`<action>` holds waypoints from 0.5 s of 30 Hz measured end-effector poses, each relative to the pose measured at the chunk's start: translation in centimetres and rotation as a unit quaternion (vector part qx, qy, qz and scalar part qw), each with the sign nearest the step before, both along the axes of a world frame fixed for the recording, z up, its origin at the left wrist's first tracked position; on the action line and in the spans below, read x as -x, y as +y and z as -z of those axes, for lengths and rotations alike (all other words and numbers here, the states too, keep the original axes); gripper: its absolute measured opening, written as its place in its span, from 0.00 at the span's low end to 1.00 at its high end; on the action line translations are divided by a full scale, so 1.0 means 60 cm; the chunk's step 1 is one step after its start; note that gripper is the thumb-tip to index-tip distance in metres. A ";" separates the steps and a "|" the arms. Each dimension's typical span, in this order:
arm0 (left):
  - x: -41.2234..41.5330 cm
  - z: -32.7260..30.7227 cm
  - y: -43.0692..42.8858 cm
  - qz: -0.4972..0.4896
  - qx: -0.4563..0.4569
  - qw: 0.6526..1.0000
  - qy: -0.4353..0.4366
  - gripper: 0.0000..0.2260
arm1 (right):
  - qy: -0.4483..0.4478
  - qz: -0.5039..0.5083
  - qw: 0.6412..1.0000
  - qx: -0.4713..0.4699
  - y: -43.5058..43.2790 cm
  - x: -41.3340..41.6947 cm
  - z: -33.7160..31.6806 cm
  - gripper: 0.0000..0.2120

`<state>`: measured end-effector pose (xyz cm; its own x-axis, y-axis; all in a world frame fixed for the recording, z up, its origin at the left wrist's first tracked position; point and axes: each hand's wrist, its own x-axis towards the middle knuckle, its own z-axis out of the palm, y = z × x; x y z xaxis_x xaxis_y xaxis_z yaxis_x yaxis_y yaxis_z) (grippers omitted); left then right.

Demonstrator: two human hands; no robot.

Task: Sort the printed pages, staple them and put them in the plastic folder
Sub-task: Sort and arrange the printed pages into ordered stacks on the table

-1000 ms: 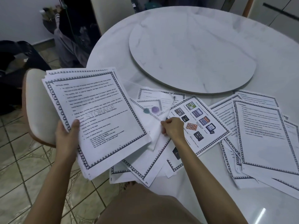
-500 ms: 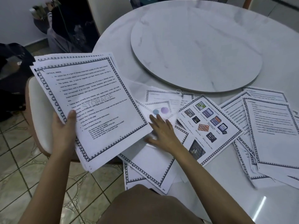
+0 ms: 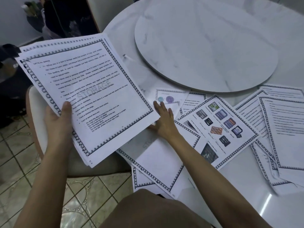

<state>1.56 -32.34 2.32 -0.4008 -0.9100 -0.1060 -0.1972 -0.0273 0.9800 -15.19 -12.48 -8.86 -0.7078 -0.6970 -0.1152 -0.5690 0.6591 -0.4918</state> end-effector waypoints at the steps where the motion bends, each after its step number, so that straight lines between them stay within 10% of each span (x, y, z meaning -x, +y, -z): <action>1: 0.001 0.000 -0.002 0.003 0.002 1.000 -0.002 0.16 | -0.008 0.001 1.000 0.004 -0.007 0.005 -0.001 0.36; 15: 0.004 0.004 -0.019 0.023 0.011 0.999 -0.028 0.16 | 0.058 -0.038 0.998 0.009 -0.078 0.048 -0.022 0.22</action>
